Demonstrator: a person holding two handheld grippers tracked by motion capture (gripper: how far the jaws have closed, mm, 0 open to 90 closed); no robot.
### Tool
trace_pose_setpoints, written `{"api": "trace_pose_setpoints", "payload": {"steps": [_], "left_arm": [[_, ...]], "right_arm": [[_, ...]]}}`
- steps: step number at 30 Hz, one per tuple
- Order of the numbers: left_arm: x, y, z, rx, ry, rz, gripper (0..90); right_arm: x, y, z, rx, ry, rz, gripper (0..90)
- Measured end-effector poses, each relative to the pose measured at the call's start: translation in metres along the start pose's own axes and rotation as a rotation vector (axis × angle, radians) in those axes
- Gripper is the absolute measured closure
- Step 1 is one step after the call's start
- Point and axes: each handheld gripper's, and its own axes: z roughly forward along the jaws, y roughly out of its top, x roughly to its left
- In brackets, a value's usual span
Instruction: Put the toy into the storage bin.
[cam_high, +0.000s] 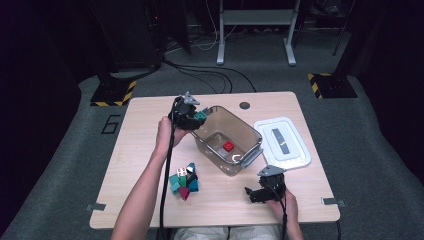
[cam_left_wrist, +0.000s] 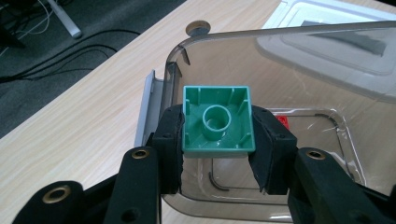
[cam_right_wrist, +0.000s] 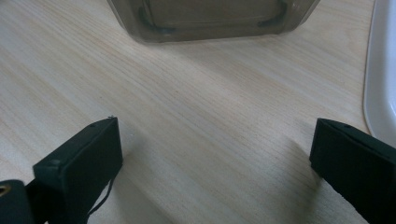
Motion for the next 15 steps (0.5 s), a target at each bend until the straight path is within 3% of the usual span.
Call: {"api": "trace_pose_setpoints", "payload": {"steps": [15], "left_arm": [[-0.006,0.005,0.021,0.053,-0.021,0.004,58.5]], "right_arm": [[0.000,0.000,0.000,0.000,0.000,0.000,1.9]]}}
